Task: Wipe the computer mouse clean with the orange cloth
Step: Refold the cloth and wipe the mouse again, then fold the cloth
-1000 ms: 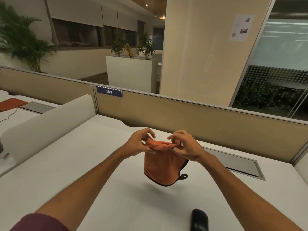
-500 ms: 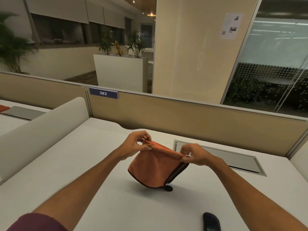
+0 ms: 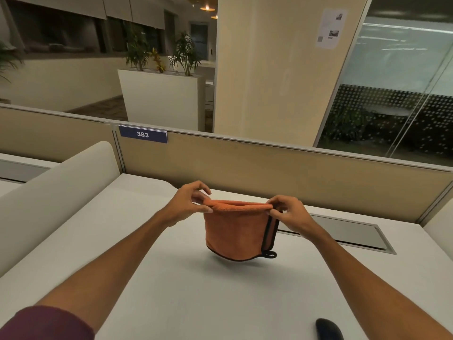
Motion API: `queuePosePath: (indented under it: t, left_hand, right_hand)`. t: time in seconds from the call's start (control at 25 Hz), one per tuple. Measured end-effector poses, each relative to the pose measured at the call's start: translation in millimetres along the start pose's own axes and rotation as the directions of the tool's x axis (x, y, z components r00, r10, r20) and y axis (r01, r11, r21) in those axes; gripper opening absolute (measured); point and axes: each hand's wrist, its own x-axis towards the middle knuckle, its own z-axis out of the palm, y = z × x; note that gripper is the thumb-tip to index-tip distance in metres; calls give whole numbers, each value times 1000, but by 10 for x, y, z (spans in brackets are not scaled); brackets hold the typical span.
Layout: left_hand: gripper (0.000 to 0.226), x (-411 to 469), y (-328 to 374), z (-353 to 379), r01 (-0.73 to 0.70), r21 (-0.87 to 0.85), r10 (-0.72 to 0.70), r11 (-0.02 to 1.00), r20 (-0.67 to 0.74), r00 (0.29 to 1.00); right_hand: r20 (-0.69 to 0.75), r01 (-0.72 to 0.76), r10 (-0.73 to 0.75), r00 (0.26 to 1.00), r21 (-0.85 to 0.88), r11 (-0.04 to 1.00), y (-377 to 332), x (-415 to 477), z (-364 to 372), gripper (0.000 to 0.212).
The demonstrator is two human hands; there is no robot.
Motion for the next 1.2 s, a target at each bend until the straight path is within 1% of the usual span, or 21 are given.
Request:
queuePosePath:
  t: [0.08, 0.16, 0.24, 0.32, 0.44, 0.56, 0.64, 0.76, 0.84, 1.04, 1.12, 1.16, 1.2]
  left_hand:
    - [39, 66, -49, -73, 10, -45, -11, 999, -3, 1000]
    - [32, 141, -81, -155, 20, -79, -20, 997, 12, 1000]
    - [28, 224, -105, -245, 39, -133, -32, 990, 50, 998]
    - [27, 353, -159, -349, 82, -174, -66, 981, 93, 993]
    - [26, 611, -311, -472, 193, -156, -166, 969, 170, 971]
    - [24, 885, -601, -445, 271, -83, -252, 959, 187, 950]
    - [23, 1055, -841, -340, 286, -55, -277, 957, 128, 952]
    - [19, 1346, -1223, -148, 304, -33, -305, 952, -30, 952]
    - [20, 1531, -1440, -21, 342, -3, -339, 940, -127, 932]
    - [25, 1842, -1813, 284, 423, 19, -403, 906, -271, 874]
    - [27, 1889, -1941, 349, 440, 12, -415, 898, -310, 855]
    - [30, 1881, -1977, 380, 448, 33, -415, 894, -320, 852]
    - [34, 1853, -2017, 424, 447, 89, -396, 890, -334, 855]
  right_hand:
    - [-38, -15, 19, 999, 89, 996, -34, 36, 48, 11]
    - [-35, -42, 49, 998, 184, 982, -72, 85, 87, 10]
    - [18, -90, 88, 996, 240, 967, -105, 153, 104, 7]
    - [106, -155, 129, 986, 291, 944, -105, 257, 109, 5]
    - [220, -267, 201, 955, 331, 905, -18, 480, 145, 12]
    - [292, -359, 279, 915, 271, 893, 213, 761, 287, 16]
    - [286, -395, 327, 901, 222, 892, 407, 949, 443, 13]
    - [188, -429, 398, 898, 171, 887, 701, 1254, 706, 10]
    - [123, -450, 436, 891, 132, 883, 888, 1446, 860, 9]
    - [17, -510, 509, 860, 29, 860, 1283, 1737, 1160, 11]
    - [-48, -495, 493, 869, -104, 862, 1389, 1779, 1245, 17]
    - [-79, -482, 476, 876, -185, 856, 1418, 1769, 1289, 21]
    - [-113, -466, 453, 884, -256, 847, 1430, 1732, 1345, 26]
